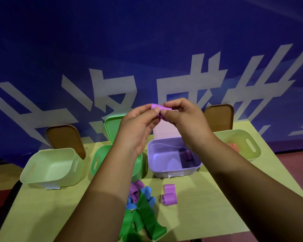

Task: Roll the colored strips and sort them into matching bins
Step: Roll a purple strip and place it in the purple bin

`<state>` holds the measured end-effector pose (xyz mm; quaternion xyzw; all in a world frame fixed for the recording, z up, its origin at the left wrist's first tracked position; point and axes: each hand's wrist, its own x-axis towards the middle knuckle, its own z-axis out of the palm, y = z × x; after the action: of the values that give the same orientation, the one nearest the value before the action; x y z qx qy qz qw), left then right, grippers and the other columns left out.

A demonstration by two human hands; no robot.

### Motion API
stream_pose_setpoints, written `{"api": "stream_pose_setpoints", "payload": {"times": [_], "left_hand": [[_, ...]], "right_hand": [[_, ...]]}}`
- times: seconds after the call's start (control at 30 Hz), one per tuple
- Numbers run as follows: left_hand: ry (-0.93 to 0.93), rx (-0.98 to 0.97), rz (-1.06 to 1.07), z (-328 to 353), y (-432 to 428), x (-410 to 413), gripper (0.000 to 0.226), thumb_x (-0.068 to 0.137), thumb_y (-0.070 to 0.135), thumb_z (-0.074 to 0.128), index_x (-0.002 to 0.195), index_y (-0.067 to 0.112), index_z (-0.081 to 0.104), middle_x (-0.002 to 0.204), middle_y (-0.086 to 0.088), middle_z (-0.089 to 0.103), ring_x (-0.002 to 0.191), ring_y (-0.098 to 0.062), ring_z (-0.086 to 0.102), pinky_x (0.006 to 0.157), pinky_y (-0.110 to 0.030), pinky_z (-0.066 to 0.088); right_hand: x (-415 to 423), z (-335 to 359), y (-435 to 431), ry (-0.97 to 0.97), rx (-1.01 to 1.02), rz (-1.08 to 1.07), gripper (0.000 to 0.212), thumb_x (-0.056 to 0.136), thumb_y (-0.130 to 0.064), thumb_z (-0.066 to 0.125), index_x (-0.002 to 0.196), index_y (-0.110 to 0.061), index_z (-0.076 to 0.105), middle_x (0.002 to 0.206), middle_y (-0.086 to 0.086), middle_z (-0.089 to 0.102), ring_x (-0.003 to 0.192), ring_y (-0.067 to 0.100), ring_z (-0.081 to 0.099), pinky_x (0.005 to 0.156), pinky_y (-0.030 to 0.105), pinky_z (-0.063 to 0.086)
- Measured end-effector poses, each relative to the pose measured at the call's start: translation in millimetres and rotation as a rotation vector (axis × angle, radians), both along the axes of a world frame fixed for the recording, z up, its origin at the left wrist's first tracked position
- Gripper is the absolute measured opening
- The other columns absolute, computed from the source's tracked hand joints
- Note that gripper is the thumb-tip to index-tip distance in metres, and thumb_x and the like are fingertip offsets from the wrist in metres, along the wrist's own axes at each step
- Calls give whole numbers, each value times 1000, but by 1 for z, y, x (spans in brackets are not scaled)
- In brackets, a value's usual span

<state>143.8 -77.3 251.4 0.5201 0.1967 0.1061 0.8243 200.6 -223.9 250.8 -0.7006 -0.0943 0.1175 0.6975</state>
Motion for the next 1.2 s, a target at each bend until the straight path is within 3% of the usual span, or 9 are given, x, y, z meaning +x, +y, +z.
{"api": "stream_pose_setpoints", "payload": {"times": [0.2,0.3,0.4,0.53,0.63,0.9,1.03,1.13,1.2], "left_hand": [[18,1,49,-8,0,8,37,93,1,80,129,4,71,117,-16,80,106,-24,80,88,-26,62],[27,-19,25,-12,1,14,33,93,-2,78,126,2,72,110,-15,82,97,-19,80,85,-24,62],[54,-51,-34,-21,-2,23,28,93,-5,76,121,-3,72,100,-14,82,86,-16,79,81,-20,61],[85,-19,-119,-40,-7,31,24,94,-3,76,119,-4,75,111,-19,81,101,-19,79,90,-22,62],[106,27,-135,-53,-11,34,17,95,-5,75,111,1,78,108,-16,81,98,-20,78,91,-23,63],[219,156,-174,-95,-24,47,23,93,4,81,115,10,82,108,-17,82,97,-21,74,97,-33,60],[285,234,-209,-108,-26,59,18,92,11,84,108,20,83,93,-6,83,87,-19,72,83,-30,58],[339,244,-218,-119,-26,71,14,92,11,84,104,19,83,87,-7,82,77,-16,71,74,-28,55],[377,252,-240,-130,-28,79,15,90,10,86,104,17,83,88,-8,82,74,-15,71,71,-28,54]], "right_hand": [[15,-9,-1,16,-100,104,48,84,-21,85,125,-27,63,113,0,76,103,22,78,97,48,63],[25,-10,-5,70,-70,161,57,85,-13,84,136,-17,60,113,5,79,100,26,80,99,48,63],[32,-14,-10,66,-107,171,54,90,-5,82,139,-12,61,109,8,80,97,28,81,98,49,63],[31,-27,-16,15,-203,147,54,89,-7,86,135,-20,61,115,3,73,95,23,79,86,44,67],[27,-39,-20,21,-260,111,52,89,-9,86,131,-23,58,115,-1,68,95,22,77,78,39,68],[31,-83,-34,54,-333,56,45,91,-17,87,126,-18,59,111,0,67,93,21,76,73,33,68],[40,-101,-38,74,-356,50,43,90,-22,88,122,-19,59,106,-3,69,91,19,75,72,29,65],[49,-114,-38,98,-384,53,43,88,-23,89,119,-19,60,102,-3,71,89,17,74,69,22,59],[56,-125,-36,120,-402,44,42,87,-23,91,116,-20,60,100,-2,74,91,18,75,74,26,61]]}}
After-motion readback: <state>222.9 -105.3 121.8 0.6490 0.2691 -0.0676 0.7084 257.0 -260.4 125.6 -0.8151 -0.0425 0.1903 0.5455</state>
